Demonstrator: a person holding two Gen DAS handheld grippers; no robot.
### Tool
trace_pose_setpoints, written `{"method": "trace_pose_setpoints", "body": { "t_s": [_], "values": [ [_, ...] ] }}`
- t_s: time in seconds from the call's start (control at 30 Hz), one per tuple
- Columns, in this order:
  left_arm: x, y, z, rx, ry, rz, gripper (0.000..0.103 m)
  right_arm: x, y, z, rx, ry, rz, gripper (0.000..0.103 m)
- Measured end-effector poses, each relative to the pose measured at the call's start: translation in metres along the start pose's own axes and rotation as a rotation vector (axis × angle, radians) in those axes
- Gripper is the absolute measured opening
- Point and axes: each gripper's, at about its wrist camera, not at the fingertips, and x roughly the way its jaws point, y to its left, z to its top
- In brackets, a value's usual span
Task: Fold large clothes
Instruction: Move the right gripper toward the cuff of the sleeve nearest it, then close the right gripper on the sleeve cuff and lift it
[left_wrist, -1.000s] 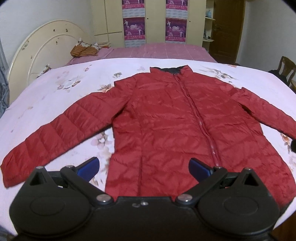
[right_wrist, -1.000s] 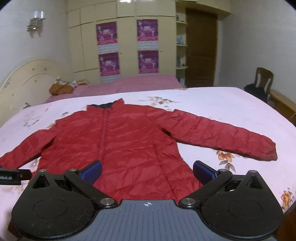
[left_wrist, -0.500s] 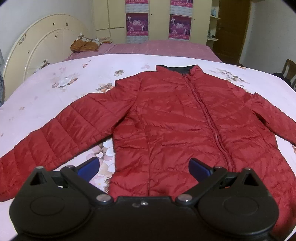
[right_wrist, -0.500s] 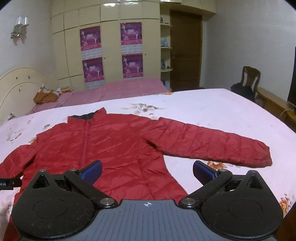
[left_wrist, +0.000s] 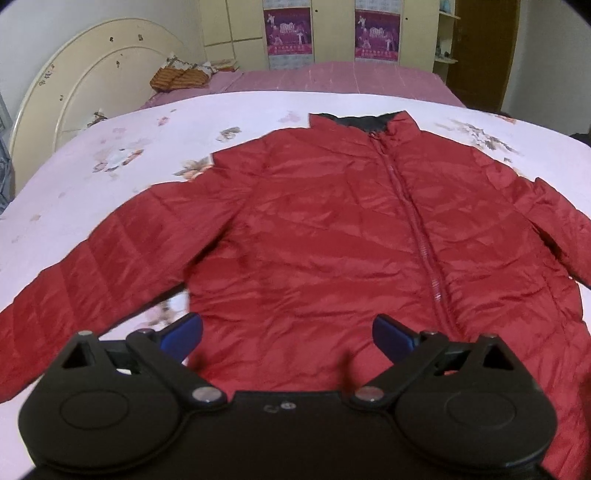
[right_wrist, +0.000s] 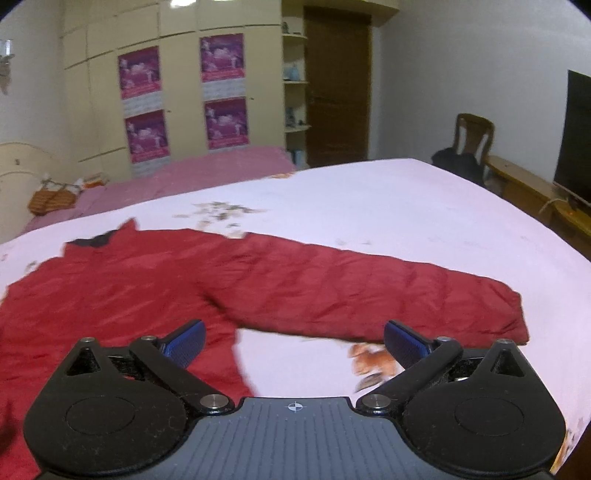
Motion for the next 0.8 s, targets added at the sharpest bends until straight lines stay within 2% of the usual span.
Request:
{"method": "trace_pose_setpoints", "body": {
  "t_s": [0.03,0.17,0.3,0.37,0.4,0.43,0.67,0.8],
  "values": [
    [0.002,-0.007,0.002,0.003,0.0,0.003,0.098,0.009,-0.011,0.002,0.019,0.019,-0.003,0.058],
    [0.014,-0.034,0.012,0.016,0.007,0.019,0.098,0.034,-0.051,0.007,0.069,0.047,-0.045,0.058],
    [0.026,-0.053,0.02,0.016,0.022,0.028,0.097,0.058,-0.096,0.013,0.094,0.075,-0.145,0.059],
    [0.031,-0.062,0.023,0.021,0.028,0.034,0.097,0.068,-0.119,0.014,0.123,0.1,-0.191,0.08],
    [0.034,-0.066,0.025,0.023,0.03,0.036,0.097,0.071,-0.128,0.014,0.13,0.098,-0.217,0.096],
    [0.037,-0.071,0.027,0.026,0.034,0.039,0.097,0.072,-0.136,0.013,0.126,0.089,-0.247,0.098],
    [0.05,-0.093,0.037,0.038,0.044,0.046,0.095,0.093,-0.187,0.009,0.174,0.139,-0.356,0.098],
    [0.056,-0.098,0.04,0.038,0.053,0.049,0.091,0.1,-0.201,0.001,0.235,0.181,-0.299,0.096]
  ]
}}
